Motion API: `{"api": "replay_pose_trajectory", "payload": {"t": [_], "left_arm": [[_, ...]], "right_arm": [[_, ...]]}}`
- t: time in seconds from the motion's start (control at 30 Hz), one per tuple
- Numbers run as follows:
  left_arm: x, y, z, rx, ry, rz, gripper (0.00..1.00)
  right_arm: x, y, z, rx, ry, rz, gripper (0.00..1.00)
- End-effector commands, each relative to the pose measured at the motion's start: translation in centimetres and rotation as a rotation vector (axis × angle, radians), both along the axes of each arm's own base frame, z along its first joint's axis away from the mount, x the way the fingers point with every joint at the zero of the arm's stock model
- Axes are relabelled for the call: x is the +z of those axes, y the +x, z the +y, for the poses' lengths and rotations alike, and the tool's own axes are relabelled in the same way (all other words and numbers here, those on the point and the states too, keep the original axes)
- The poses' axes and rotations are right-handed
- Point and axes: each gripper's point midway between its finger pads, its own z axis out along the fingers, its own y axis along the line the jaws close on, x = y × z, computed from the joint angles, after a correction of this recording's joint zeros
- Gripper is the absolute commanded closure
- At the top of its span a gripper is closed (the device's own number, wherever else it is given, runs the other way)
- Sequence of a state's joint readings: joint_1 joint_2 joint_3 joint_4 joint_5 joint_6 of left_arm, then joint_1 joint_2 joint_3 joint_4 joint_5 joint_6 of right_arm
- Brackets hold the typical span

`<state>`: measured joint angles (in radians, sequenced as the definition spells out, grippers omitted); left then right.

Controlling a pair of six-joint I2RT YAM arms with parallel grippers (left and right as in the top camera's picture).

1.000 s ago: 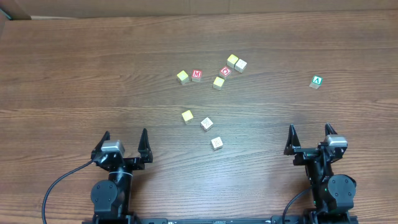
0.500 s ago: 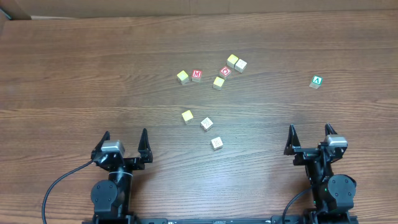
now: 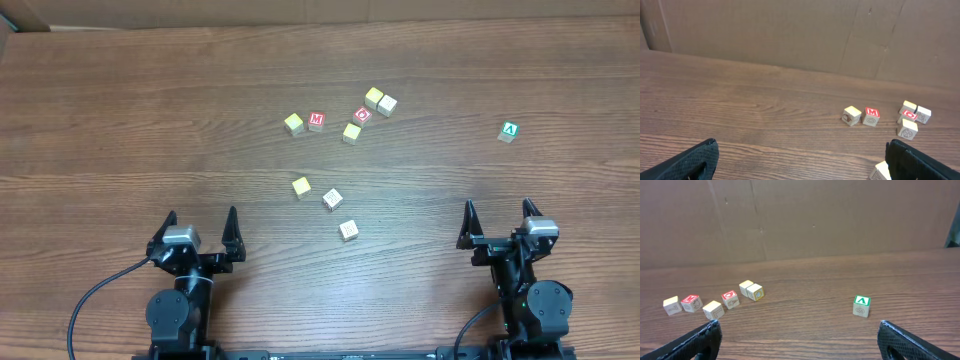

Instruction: Flip 3 blocks

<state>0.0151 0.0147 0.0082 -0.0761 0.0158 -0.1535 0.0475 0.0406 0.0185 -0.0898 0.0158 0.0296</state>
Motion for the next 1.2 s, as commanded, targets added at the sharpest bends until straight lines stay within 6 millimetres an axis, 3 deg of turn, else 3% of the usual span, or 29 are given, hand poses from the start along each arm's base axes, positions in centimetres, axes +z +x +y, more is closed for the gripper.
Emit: {"api": "replay_pose_trajectory", "payload": {"t": [0.0,1.17], "left_arm": [[-0.06,-0.02,-0.03,-0.005,0.011,-0.002,0.01],[-0.21,0.01,-0.22,-0.016,0.018,0.005,0.0]], "right_arm": [[-0.42,0.08,-0.12,-0.009,-0.001,0.007,0.0],[-0.41,0.07,0.01,-0.003,0.03,0.008,0.0]]}}
